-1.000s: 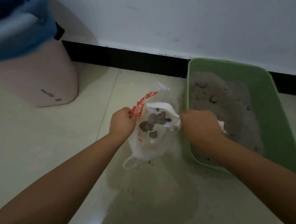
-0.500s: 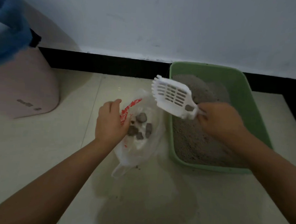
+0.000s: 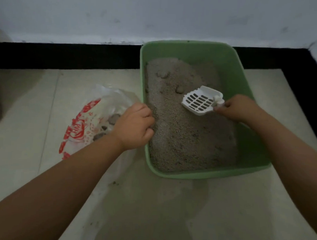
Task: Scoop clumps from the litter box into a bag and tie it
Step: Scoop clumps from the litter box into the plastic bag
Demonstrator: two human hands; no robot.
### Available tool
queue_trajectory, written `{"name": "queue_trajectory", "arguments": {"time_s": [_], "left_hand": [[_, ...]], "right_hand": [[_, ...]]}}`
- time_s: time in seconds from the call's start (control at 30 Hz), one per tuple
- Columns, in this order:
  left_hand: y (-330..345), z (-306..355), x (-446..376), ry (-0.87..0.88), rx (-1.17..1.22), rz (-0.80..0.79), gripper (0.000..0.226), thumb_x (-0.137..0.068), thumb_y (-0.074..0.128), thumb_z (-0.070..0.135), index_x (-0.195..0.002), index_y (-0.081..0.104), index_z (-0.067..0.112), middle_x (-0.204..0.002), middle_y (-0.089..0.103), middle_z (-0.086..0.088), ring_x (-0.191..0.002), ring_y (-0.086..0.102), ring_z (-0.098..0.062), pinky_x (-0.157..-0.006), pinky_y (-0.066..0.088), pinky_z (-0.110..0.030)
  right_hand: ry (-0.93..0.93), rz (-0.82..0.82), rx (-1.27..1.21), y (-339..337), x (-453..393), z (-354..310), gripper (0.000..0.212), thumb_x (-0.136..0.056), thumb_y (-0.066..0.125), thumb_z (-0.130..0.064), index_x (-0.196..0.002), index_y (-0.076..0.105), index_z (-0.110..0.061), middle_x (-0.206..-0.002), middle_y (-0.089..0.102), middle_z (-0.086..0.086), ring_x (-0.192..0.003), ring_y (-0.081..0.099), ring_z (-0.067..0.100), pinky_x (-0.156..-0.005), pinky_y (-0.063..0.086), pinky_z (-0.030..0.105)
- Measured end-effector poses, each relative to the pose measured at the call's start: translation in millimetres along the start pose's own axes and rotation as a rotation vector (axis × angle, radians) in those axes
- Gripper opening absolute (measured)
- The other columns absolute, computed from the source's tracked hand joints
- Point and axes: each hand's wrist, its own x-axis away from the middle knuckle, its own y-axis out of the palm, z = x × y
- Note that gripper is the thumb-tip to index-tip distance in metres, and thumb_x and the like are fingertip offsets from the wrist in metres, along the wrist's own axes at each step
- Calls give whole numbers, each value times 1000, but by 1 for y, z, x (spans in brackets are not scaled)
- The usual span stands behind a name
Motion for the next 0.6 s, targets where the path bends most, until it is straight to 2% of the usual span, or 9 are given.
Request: {"name": "queue_trajectory", "arguments": {"time_s": [0.17,0.37,0.6], "left_hand": [[11,-8,-2,35,2,3,29,-70,35,18,-55,53,2,-59,48,-14,-71,34,-23,-86,33,-36],[16,-7,-5,35,-50,-11,29,-68,36,21,-53,55,5,-58,49,-11,-72,33,-21,-88,28,-36],[14,-8,-7,79,-86,-34,32,-69,37,24,-53,58,6,-56,49,-10,-72,31,-20,-88,27,-36]], "right_hand": [[-129,0,-114,17,-29,-28,48,-92,49,-37,-51,41,-14,-51,35,3,-46,32,14,-44,23,23],[-176,60,-346,39,-53,-67,50,-92,51,-33,-48,35,-15,-50,32,2,-45,28,13,-44,19,25],[-240,156,-460,51,-62,-77,53,-92,50,-33,-46,32,-16,-49,31,2,-45,28,13,-47,17,27]]}}
